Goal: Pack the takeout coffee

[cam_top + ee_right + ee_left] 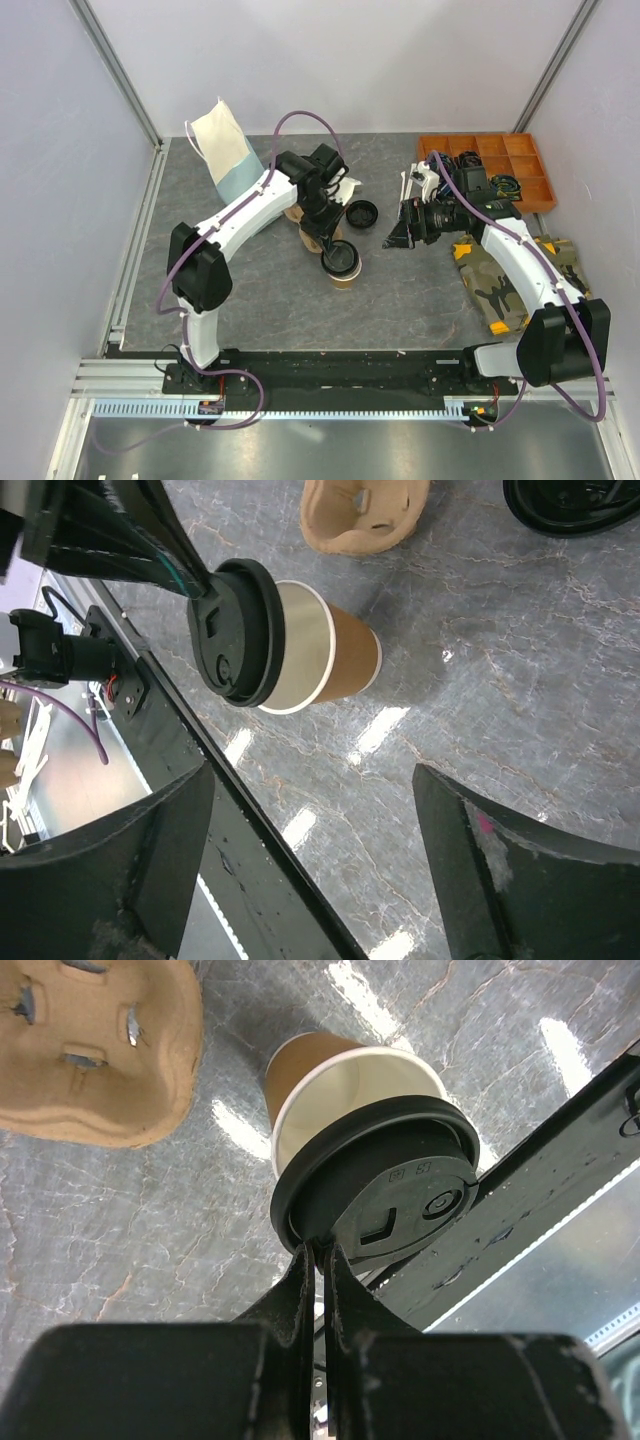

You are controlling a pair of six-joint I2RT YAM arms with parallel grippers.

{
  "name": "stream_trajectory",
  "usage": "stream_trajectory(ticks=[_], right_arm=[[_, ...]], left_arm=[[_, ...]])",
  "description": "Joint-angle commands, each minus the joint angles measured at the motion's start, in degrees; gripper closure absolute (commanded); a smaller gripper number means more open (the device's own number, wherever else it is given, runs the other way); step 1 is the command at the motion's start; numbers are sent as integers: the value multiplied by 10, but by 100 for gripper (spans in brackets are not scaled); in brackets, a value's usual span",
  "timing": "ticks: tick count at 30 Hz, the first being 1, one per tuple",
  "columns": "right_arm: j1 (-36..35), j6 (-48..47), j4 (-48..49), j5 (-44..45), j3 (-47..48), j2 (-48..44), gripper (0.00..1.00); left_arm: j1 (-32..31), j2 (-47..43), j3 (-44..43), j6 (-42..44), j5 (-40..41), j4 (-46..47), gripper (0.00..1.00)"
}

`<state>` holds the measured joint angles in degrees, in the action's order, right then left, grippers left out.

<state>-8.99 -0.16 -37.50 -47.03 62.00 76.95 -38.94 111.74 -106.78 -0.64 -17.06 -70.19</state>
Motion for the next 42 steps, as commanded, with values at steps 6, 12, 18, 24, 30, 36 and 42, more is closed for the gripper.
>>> stream_trajectory(ticks=[6,12,18,24,30,36,42], right_arm=[[1,1,24,-27,-5,-3,19],[-1,1,25,-41,-1,5,19],[0,1,26,-44,-2,10,19],[0,16,29,-42,1,15,18],[-1,17,30,-46,4,18,18],[-1,17,30,-49,3,19,18],[-1,15,30,-49,2,20,17]], left_arm=[[-5,35,-36,6,-16,-26,98],[-6,45,-48,6,-19,-30,98],[-8,52,-60,21,-23,-35,98],[-8,62,-63,19,-25,-35,98],[-8,68,-65,20,-18,-37,98],[-8,73,-71,22,-16,-38,96],[-7,80,-77,26,-15,-42,91]])
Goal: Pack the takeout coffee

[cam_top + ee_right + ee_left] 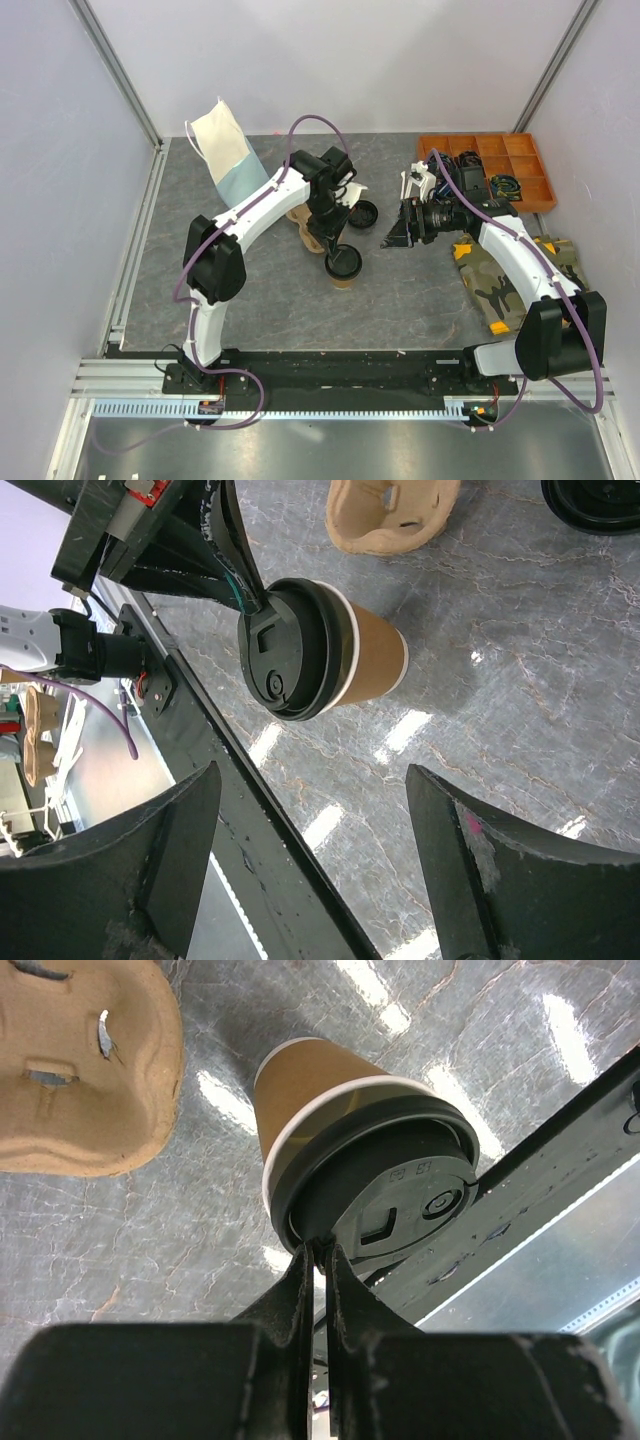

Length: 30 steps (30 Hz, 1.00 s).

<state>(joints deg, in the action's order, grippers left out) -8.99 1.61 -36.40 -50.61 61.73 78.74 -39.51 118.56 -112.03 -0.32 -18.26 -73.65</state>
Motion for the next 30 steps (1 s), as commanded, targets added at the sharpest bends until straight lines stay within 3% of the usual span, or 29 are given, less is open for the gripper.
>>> stream_trajectory(ticks=[1,12,18,21,30], right_arm=[[-1,-3,19,-13,4,2,17],[-1,-6,17,-18,7,5,16],[-1,-6,18,-21,6,6,16],[-1,-6,17,-22,8,7,16],[-1,-12,14,-28,14,9,15]], left_arm=[[-1,14,-26,23,-3,-9,91],[-1,24,-38,25,2,-14,86],[0,22,-50,29,-6,-19,79],[0,22,-51,32,-12,-20,71],[7,12,-78,41,-18,-27,64]])
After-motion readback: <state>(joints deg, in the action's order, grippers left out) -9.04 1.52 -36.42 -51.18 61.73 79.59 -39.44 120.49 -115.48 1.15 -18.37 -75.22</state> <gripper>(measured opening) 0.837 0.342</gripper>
